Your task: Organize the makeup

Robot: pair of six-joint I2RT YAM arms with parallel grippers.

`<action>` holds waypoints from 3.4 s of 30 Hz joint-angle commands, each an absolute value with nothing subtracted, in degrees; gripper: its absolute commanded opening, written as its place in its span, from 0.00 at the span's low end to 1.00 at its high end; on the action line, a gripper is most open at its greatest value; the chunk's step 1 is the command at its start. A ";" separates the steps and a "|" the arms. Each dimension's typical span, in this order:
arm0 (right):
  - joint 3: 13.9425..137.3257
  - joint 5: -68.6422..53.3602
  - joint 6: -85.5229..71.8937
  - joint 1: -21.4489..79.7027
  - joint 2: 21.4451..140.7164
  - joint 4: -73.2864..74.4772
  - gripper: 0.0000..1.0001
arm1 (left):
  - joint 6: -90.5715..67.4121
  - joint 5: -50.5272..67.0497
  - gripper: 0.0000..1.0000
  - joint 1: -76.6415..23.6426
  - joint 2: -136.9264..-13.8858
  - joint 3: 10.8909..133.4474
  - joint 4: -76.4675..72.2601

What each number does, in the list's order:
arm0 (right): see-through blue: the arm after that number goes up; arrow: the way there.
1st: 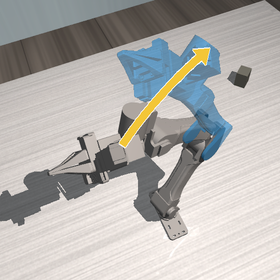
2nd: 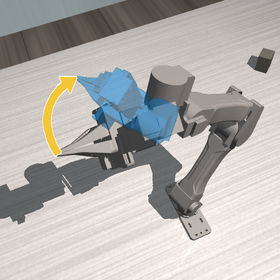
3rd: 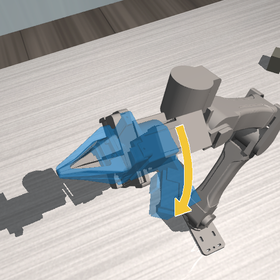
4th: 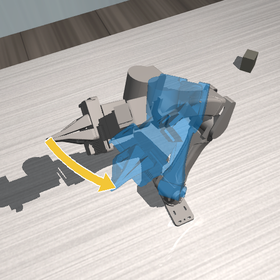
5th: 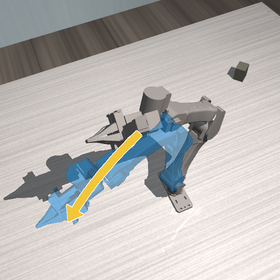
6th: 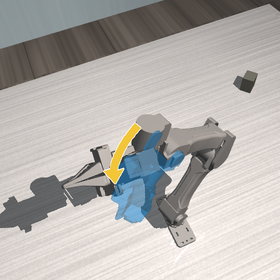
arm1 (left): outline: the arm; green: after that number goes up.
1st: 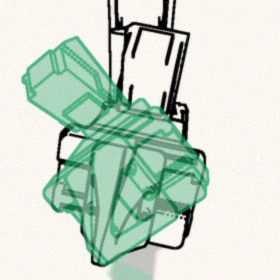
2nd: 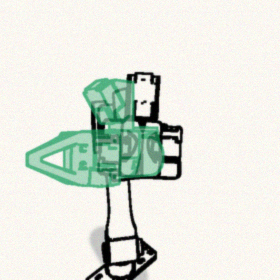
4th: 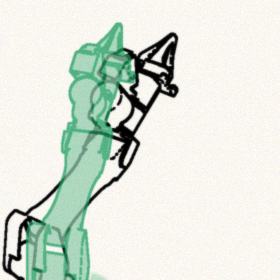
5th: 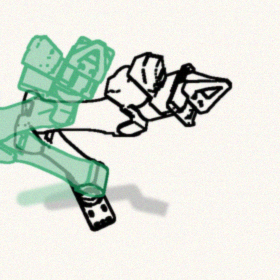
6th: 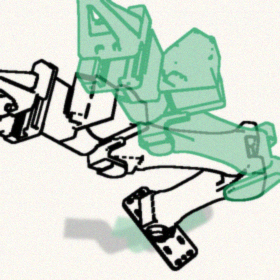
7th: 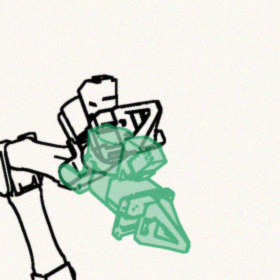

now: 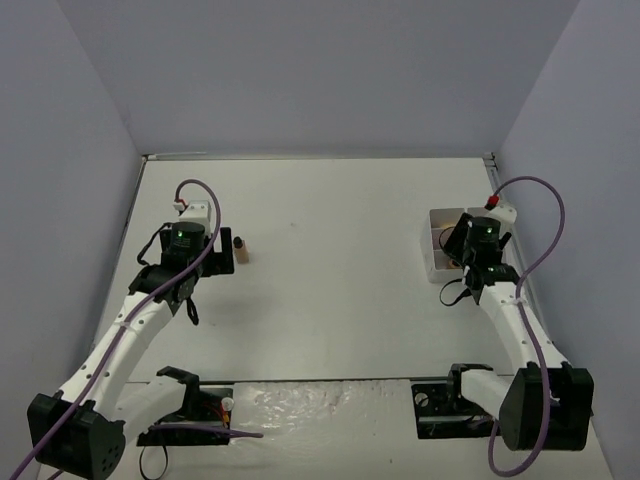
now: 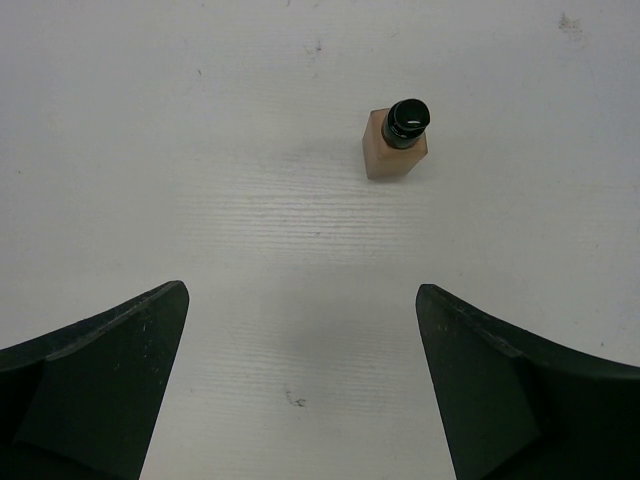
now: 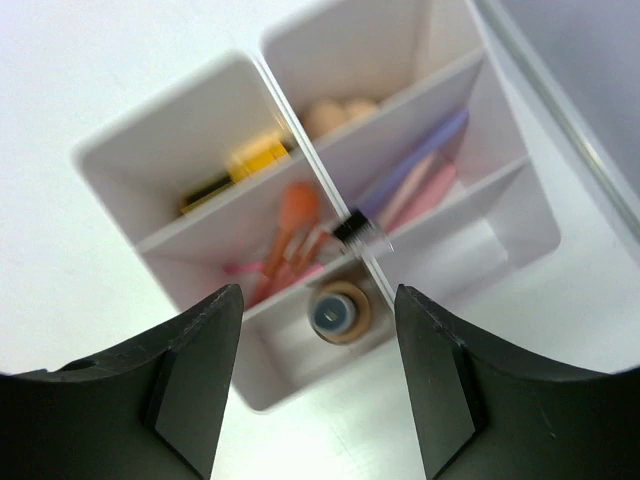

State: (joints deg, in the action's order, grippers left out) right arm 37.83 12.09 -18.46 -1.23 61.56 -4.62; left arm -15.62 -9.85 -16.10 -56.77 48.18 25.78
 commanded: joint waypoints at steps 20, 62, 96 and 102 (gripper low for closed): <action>48.63 -12.25 -16.14 -0.97 47.08 5.45 0.91 | -29.83 -5.01 0.76 -15.73 -93.66 71.54 25.90; 49.04 -19.16 -10.28 1.32 45.97 9.84 0.95 | -21.36 -1.14 0.21 -49.92 -115.40 94.93 28.83; 54.67 -9.75 -2.05 34.48 68.64 1.19 0.86 | -17.49 -10.43 0.91 -14.44 -57.20 63.37 31.22; 54.23 -8.85 -0.68 35.86 76.68 -3.58 0.79 | -16.58 -12.10 0.91 -11.08 -47.12 54.25 29.76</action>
